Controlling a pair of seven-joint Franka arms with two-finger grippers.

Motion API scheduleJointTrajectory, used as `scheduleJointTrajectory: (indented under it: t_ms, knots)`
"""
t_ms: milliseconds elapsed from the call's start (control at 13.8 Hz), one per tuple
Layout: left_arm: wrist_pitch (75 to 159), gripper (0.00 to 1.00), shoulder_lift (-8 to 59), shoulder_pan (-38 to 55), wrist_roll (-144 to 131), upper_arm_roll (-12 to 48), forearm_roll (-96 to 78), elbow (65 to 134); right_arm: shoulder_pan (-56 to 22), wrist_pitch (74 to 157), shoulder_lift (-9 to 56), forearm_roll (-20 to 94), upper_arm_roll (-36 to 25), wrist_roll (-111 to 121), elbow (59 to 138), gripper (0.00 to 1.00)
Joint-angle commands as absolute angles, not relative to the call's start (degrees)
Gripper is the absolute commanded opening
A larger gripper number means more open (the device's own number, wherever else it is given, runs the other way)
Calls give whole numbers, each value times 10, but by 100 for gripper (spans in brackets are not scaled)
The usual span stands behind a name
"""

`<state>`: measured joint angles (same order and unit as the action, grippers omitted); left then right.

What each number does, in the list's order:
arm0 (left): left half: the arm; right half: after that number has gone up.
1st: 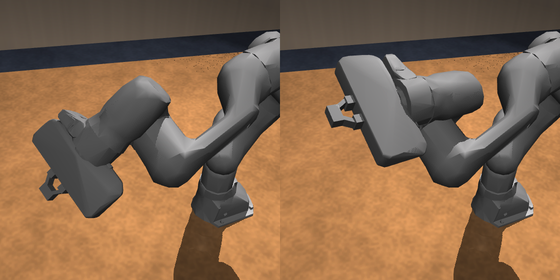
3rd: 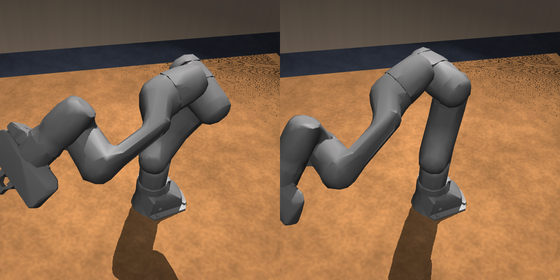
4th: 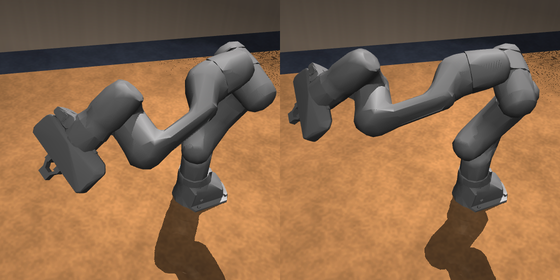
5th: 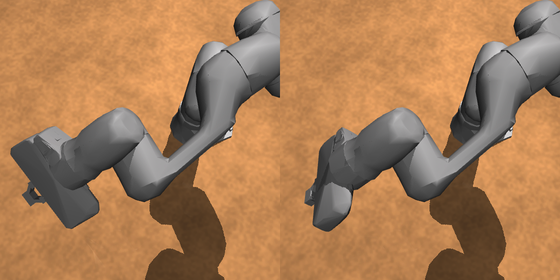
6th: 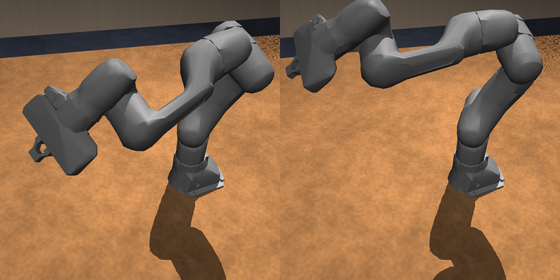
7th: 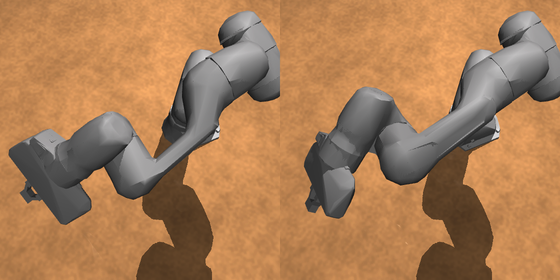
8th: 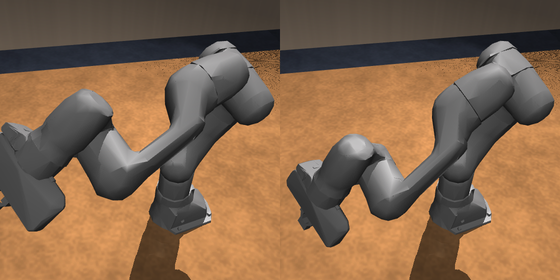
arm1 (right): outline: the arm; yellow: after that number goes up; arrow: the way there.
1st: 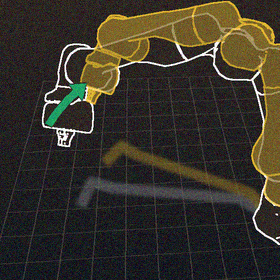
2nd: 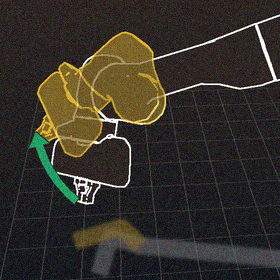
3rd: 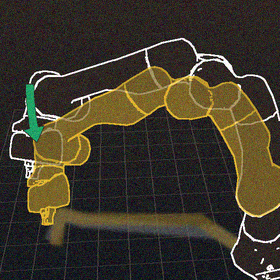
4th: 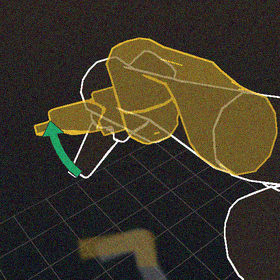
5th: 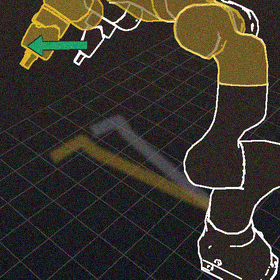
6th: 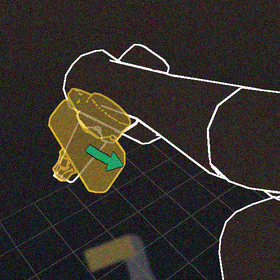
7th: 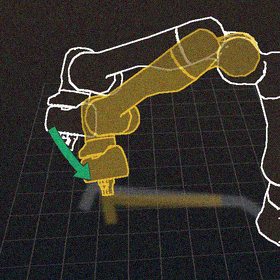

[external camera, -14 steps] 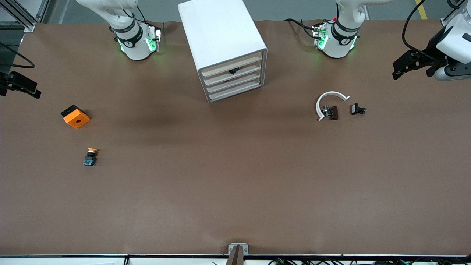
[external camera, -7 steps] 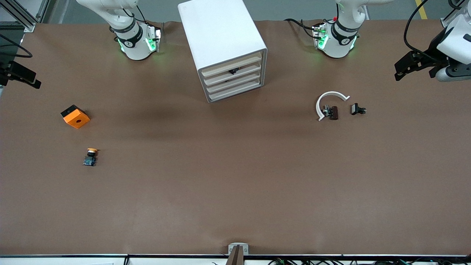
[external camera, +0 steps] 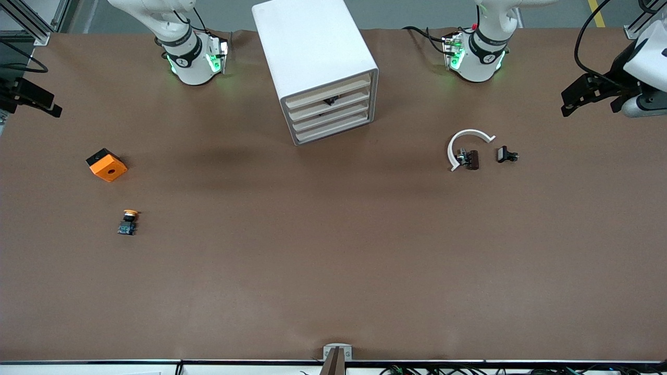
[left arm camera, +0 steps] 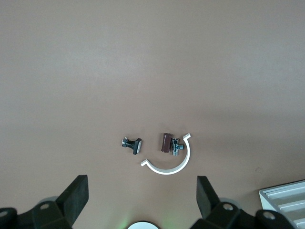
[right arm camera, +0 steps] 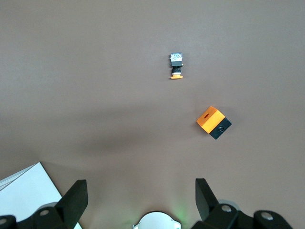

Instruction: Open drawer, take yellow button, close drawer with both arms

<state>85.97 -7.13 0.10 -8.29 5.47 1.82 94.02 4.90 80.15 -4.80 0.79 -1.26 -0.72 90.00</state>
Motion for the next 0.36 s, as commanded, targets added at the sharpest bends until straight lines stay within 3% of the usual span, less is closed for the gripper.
scheduleJointTrajectory:
  t_ms: [0, 289]
  knots:
    - [846, 100, -67, 0, -76, 55, 21, 923, 56, 799, -65, 17, -11, -16, 917, 100]
    - [839, 100, -68, 3, -82, 57, 20, 923, 55, 797, -64, 23, -10, -16, 913, 100]
